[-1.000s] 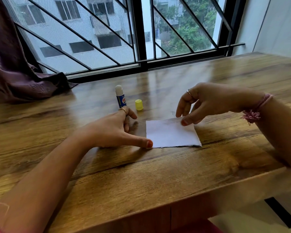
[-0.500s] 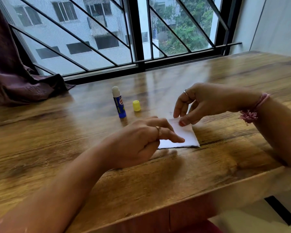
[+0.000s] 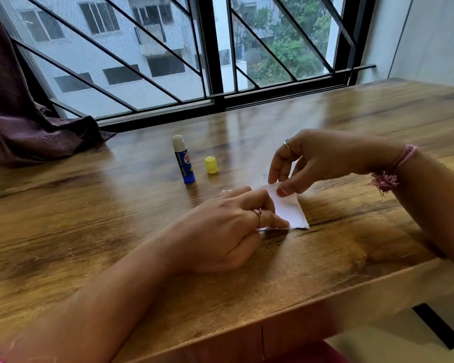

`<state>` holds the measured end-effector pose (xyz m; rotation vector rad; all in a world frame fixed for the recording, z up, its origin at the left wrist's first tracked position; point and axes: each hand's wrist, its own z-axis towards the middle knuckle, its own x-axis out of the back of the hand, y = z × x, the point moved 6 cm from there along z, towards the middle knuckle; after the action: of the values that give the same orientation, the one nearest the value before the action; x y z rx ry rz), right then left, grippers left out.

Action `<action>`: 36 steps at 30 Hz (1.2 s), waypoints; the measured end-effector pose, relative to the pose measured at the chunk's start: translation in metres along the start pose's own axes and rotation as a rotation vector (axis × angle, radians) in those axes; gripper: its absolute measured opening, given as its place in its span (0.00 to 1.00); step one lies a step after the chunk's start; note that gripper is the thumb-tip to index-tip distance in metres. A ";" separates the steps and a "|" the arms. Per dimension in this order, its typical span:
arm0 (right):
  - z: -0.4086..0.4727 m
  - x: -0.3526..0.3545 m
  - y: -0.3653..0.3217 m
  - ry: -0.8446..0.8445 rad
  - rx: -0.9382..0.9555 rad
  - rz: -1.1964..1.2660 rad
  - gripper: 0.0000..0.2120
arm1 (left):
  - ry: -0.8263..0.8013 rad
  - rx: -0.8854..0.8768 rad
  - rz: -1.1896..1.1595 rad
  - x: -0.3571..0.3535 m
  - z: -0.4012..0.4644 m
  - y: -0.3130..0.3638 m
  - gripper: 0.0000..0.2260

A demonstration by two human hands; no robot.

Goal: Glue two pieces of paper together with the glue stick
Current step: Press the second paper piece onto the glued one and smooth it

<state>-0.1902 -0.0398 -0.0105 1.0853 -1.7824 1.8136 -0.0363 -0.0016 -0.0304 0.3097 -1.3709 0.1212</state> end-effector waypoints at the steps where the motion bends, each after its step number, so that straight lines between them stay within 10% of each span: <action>1: 0.000 0.000 0.000 0.000 0.001 0.000 0.10 | -0.001 -0.001 0.019 0.000 0.000 0.001 0.21; 36: -0.001 0.001 -0.001 -0.015 -0.003 -0.037 0.11 | -0.068 0.056 0.203 -0.006 0.004 0.011 0.26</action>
<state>-0.1907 -0.0390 -0.0085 1.1259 -1.7615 1.7851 -0.0440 0.0085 -0.0342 0.2221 -1.4667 0.3201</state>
